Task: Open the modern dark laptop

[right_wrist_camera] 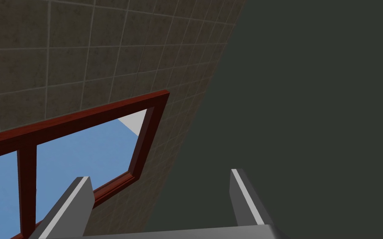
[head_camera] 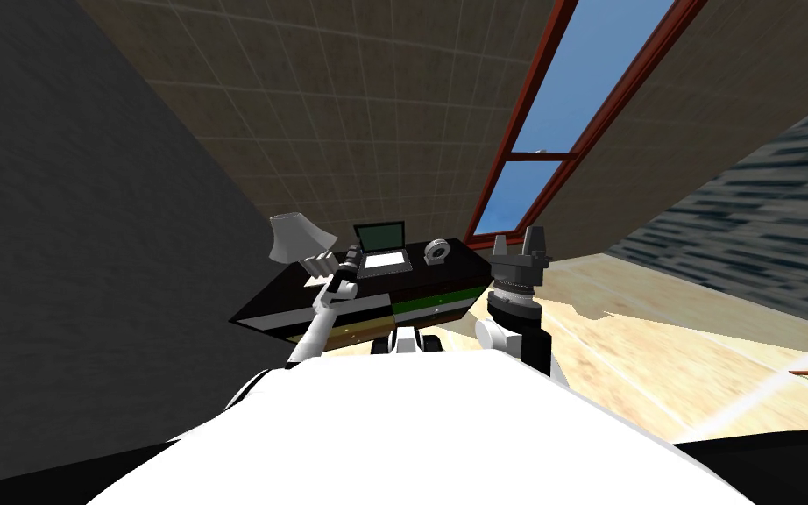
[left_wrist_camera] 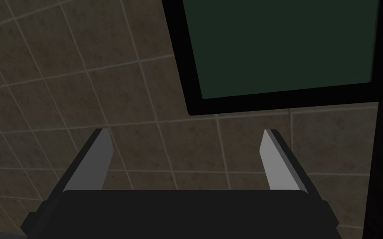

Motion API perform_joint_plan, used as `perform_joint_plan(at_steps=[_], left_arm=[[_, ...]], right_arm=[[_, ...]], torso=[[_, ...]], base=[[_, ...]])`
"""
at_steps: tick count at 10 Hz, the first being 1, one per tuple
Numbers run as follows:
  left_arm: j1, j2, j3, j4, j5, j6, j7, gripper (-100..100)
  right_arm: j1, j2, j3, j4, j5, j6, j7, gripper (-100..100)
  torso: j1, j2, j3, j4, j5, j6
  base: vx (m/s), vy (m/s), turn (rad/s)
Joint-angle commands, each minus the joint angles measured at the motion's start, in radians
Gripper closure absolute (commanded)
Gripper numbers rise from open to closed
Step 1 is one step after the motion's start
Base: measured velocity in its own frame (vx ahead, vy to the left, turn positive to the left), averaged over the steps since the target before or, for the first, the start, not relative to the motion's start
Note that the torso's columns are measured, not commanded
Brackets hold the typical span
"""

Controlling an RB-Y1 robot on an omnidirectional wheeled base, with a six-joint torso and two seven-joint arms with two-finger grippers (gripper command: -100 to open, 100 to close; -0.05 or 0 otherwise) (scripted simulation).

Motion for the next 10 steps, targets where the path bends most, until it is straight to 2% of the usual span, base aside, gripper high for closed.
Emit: perform_joint_plan(at_steps=[1,2,3,4,5,7,8,10], left_arm=[[-0.056,0.013,0.006,0.06,0.002,0.027,-0.006,-100],[-0.097,0.023,0.011,0.101,0.003,0.044,-0.01,-100],[-0.1,0.023,0.011,0.111,0.003,0.044,-0.01,-100],[-0.14,0.033,0.016,0.149,0.005,0.06,-0.015,-100],[-0.144,0.033,0.016,0.161,0.005,0.06,-0.015,-100],[-0.221,0.055,0.025,0.238,0.007,0.093,-0.024,-100],[-0.23,0.055,0.025,0.26,0.007,0.093,-0.024,-100],[-0.305,0.078,0.033,0.337,0.009,0.124,-0.033,-100]], right_arm=[[0.0,0.0,0.0,0.0,0.0,0.0,0.0,0],[0.0,0.0,0.0,0.0,0.0,0.0,0.0,0],[0.0,0.0,0.0,0.0,0.0,0.0,0.0,0],[0.0,0.0,0.0,0.0,0.0,0.0,0.0,0],[0.0,0.0,0.0,0.0,0.0,0.0,0.0,0],[0.0,0.0,0.0,0.0,0.0,0.0,0.0,0],[0.0,0.0,0.0,0.0,0.0,0.0,0.0,0],[0.0,0.0,0.0,0.0,0.0,0.0,0.0,0]], torso=[[0.0,0.0,0.0,0.0,0.0,0.0],[0.0,0.0,0.0,0.0,0.0,0.0],[0.0,0.0,0.0,0.0,0.0,0.0],[0.0,0.0,0.0,0.0,0.0,0.0],[0.0,0.0,0.0,0.0,0.0,0.0],[0.0,0.0,0.0,0.0,0.0,0.0],[0.0,0.0,0.0,0.0,0.0,0.0],[0.0,0.0,0.0,0.0,0.0,0.0]], base=[[0.01,-0.012,0.001],[0.011,-0.012,0.004],[0.01,-0.011,0.002],[0.008,-0.017,0.006],[0.007,-0.013,0.0],[0.014,-0.016,0.006],[0.013,-0.015,0.0],[0.011,-0.018,0.006]])
